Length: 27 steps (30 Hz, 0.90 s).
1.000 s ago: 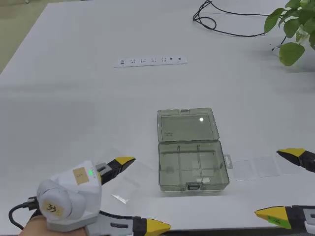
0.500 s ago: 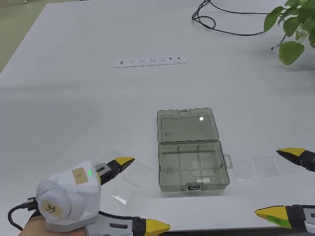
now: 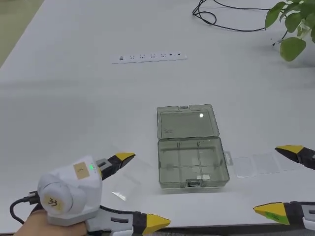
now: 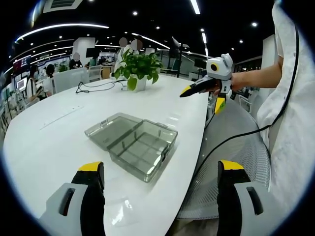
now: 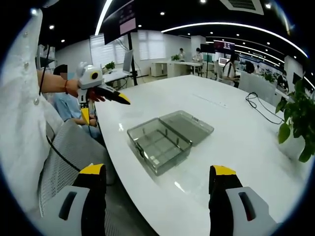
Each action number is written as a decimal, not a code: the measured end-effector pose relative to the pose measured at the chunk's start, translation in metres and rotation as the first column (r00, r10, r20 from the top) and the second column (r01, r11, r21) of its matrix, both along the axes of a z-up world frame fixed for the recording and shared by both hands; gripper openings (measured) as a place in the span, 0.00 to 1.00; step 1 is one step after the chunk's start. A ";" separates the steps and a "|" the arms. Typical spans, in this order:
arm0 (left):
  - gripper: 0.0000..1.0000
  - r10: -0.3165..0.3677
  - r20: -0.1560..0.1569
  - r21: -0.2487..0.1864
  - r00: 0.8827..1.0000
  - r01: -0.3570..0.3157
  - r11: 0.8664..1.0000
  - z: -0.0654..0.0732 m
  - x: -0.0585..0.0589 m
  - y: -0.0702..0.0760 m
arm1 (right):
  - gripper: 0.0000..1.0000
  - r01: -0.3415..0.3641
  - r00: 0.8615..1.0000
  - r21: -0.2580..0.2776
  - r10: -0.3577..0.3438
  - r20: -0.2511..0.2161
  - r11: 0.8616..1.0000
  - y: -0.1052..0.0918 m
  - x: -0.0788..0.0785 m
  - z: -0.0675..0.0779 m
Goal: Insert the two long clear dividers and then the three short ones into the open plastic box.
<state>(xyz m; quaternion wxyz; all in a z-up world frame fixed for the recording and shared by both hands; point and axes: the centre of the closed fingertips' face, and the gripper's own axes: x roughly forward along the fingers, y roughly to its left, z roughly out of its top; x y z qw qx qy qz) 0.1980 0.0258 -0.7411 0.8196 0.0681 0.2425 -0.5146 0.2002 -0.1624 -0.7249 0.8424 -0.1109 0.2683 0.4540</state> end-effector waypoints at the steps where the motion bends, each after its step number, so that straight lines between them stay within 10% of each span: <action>1: 0.98 0.000 0.000 0.000 1.000 0.000 1.000 0.000 0.000 0.000 | 0.87 0.000 1.000 0.001 0.000 -0.002 1.000 0.000 0.000 0.000; 27: 0.97 0.000 -0.007 0.007 1.000 0.000 1.000 -0.002 0.003 0.002 | 0.86 0.008 1.000 0.017 -0.008 0.000 1.000 0.003 0.001 -0.001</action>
